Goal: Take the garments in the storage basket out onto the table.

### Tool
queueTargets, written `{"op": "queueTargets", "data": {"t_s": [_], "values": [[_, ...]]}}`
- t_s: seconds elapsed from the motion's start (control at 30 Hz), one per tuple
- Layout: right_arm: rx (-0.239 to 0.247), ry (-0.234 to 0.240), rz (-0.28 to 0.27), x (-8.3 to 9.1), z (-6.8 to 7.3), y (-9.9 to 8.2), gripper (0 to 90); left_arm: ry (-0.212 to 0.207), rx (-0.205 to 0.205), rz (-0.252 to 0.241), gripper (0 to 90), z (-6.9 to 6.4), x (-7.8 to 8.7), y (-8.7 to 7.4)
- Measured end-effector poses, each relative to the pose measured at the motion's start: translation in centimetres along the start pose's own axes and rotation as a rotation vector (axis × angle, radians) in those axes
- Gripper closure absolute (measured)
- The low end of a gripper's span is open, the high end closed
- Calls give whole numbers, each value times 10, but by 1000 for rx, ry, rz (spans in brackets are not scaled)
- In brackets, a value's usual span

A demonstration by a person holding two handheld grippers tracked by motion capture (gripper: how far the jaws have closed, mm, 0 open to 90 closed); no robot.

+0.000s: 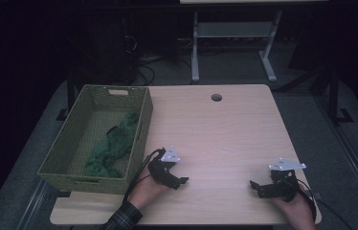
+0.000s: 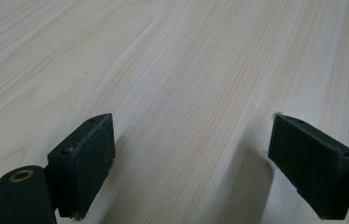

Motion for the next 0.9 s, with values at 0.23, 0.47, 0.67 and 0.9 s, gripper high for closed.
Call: {"op": "queueTargets", "data": {"t_s": [0.23,0.47,0.67,0.9], "values": [[0,0,0,0,0,0,0,-4,0,19,142,-2,6,3],[0,0,0,0,0,0,0,-10,4,18,143,-3,12,8],[0,0,0,0,0,0,0,-19,5,19,143,-6,16,12],[0,0,0,0,0,0,0,-31,1,29,143,-6,21,15]]}}
Point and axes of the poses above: each handheld gripper's, and its own axes: x roughly backward along the jaws, y roughly out of its top, z roughly to its left, the point moved 10 cm from there along -x, roughly forward along the jaws, and after that the axes turned 1 degree about z, right-handed, at the moved point
